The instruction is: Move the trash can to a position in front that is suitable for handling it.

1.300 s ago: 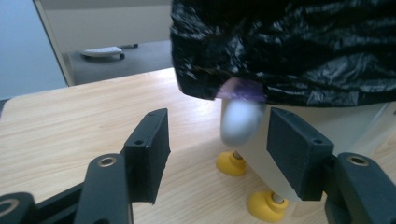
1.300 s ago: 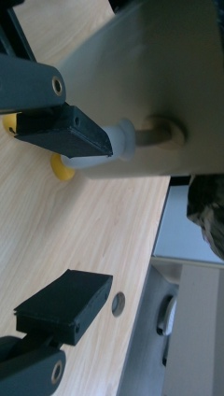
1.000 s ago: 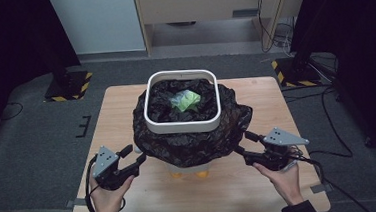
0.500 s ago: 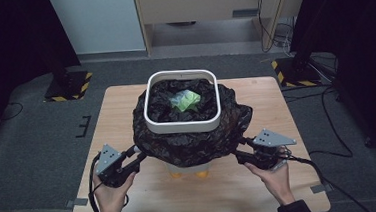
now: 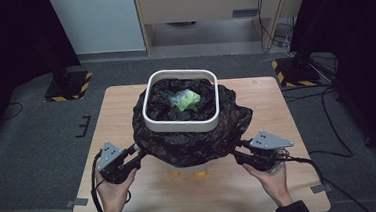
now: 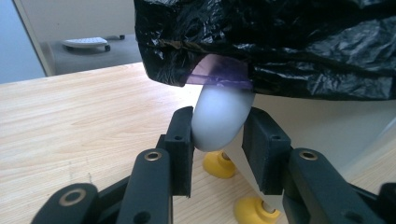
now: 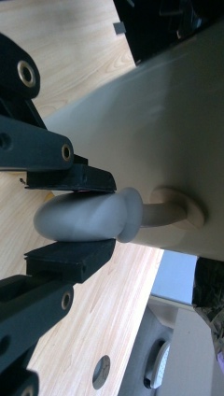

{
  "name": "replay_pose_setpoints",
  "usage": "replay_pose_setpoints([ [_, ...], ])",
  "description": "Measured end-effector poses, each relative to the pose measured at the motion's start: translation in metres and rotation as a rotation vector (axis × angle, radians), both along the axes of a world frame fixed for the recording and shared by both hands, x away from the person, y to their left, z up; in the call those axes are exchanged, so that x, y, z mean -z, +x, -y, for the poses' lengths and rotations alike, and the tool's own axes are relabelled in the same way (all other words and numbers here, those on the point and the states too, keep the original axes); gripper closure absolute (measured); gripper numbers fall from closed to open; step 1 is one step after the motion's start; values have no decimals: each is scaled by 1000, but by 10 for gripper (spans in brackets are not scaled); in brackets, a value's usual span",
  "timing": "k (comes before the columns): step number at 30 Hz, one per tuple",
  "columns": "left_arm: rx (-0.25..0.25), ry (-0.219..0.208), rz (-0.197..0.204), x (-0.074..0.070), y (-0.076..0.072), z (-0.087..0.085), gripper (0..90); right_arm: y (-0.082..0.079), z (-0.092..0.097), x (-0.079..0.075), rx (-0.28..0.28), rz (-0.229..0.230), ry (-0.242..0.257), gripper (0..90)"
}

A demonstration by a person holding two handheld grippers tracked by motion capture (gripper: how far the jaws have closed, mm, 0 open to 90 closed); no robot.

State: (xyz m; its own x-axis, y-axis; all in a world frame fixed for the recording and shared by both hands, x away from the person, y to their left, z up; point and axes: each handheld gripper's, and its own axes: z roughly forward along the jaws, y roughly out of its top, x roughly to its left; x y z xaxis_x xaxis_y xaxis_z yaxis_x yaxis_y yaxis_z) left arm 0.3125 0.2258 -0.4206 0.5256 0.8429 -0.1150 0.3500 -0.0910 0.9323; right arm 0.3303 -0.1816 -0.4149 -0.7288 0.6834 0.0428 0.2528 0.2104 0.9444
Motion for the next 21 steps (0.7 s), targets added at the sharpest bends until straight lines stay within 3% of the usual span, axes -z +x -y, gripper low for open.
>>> replay_pose_setpoints([
  [6,8,-26,-3,1,2,1,652,-6,3,-3,5,-13,27,672],
  [21,39,-45,-22,1,-1,14,668,-21,15,-9,19,-37,-4,673],
])
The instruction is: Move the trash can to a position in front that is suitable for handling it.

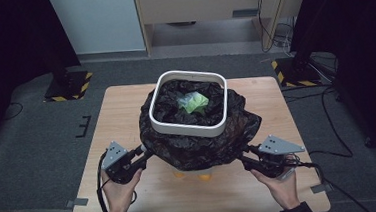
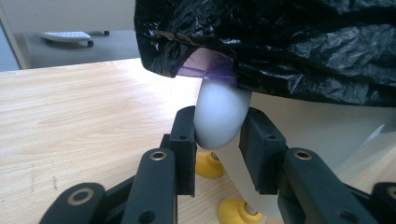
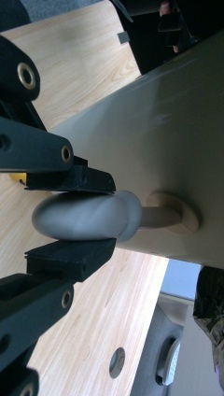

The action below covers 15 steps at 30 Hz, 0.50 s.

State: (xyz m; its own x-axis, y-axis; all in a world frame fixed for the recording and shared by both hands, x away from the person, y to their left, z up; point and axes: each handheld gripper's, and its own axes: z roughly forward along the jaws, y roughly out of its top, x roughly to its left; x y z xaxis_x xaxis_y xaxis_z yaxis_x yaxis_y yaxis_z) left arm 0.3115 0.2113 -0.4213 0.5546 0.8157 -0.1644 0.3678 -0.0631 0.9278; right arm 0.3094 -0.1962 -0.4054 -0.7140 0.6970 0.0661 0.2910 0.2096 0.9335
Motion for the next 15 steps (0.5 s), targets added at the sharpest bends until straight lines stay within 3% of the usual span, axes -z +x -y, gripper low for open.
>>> replay_pose_setpoints([
  [10,17,1,-8,-1,-4,8,666,-12,9,-2,12,-9,-21,673],
  [15,21,8,19,1,-2,5,661,-11,9,-1,16,-3,-19,671],
])
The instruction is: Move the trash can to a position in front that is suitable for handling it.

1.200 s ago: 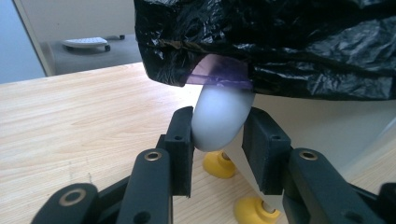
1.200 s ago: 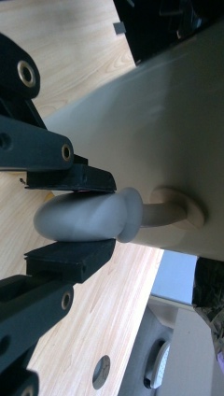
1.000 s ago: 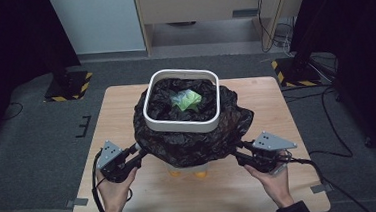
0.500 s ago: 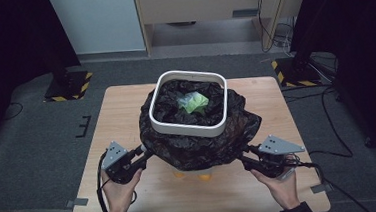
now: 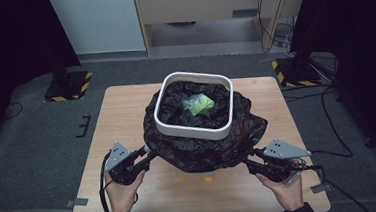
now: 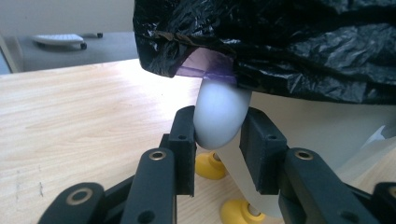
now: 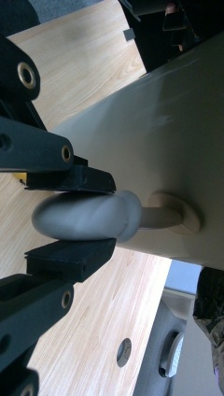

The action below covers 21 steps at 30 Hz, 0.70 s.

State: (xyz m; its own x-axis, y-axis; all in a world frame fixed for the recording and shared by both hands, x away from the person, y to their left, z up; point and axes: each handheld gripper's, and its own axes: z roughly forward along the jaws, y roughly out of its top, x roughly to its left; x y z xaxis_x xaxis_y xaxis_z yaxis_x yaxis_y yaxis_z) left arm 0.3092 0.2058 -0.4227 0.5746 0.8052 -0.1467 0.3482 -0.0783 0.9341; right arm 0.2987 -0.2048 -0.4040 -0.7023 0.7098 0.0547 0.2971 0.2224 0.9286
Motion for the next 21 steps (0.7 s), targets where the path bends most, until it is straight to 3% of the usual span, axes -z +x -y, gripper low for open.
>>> replay_pose_setpoints([
  [1,7,-3,18,0,0,-1,652,0,0,0,1,0,-1,670],
  [5,6,13,14,2,-6,-5,547,2,5,5,8,-24,62,650],
  [7,0,18,13,4,-11,-10,518,2,9,4,21,-13,45,615],
  [9,-19,46,2,8,-15,-15,472,2,11,2,21,5,67,577],
  [13,-56,98,-55,27,-17,-28,348,3,15,0,33,9,65,513],
  [17,-112,149,-136,53,-8,-40,302,4,17,-1,46,12,46,454],
  [21,-134,225,-207,75,0,-44,265,8,25,4,62,-27,104,394],
])
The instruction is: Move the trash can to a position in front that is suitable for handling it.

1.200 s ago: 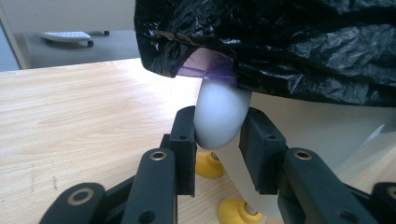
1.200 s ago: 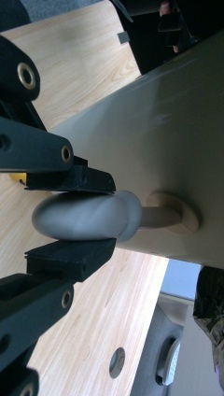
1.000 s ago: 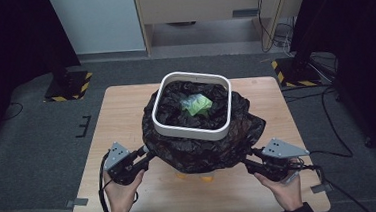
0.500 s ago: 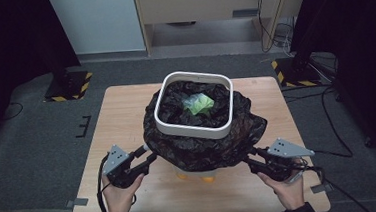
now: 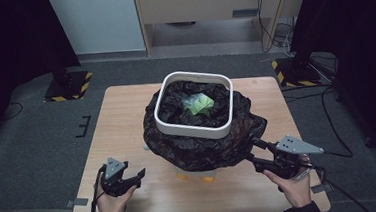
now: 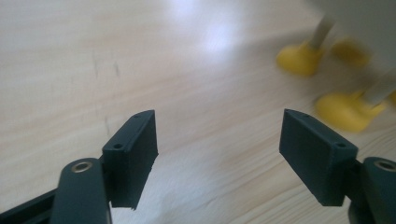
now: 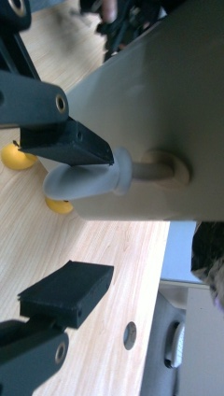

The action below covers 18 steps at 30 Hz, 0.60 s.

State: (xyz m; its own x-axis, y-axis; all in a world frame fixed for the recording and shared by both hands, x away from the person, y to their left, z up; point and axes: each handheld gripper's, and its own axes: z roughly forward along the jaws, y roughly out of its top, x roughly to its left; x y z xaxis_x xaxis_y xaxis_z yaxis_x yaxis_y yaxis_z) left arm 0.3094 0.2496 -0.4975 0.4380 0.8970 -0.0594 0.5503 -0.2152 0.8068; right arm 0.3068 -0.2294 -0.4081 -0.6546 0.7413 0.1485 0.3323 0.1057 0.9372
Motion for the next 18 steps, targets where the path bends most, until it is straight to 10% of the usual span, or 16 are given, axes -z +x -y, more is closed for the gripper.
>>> replay_pose_setpoints([
  [18,-13,102,-142,29,20,5,168,12,34,8,170,-9,-17,327],
])
